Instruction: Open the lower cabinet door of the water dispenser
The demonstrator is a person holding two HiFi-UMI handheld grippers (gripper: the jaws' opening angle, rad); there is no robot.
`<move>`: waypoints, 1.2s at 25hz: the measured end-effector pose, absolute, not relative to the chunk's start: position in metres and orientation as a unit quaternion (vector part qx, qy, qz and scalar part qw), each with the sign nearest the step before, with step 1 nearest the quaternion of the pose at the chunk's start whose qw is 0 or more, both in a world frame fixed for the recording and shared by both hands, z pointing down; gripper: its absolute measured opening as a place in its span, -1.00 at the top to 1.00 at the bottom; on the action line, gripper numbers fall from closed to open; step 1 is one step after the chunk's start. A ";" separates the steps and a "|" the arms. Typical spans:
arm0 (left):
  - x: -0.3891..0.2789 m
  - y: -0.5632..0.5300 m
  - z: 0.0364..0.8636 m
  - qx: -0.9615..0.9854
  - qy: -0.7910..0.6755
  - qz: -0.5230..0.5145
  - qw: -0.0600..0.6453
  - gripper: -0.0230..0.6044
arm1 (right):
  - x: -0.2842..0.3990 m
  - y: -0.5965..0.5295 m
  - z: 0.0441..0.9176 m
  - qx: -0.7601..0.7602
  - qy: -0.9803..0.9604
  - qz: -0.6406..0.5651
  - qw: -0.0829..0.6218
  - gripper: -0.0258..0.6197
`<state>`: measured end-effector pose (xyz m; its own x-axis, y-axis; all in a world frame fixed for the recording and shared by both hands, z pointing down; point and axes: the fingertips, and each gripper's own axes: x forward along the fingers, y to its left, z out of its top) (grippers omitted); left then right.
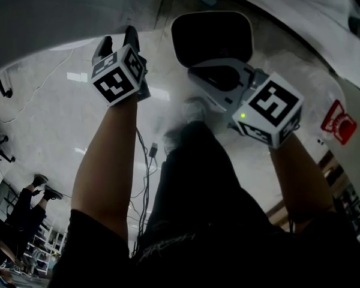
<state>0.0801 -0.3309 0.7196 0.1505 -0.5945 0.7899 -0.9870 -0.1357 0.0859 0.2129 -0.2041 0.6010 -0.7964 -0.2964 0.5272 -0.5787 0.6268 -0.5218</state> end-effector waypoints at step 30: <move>0.023 -0.260 0.725 0.715 -0.519 0.344 0.317 0.37 | 0.153 -0.145 0.606 0.230 -0.877 0.349 0.235 0.88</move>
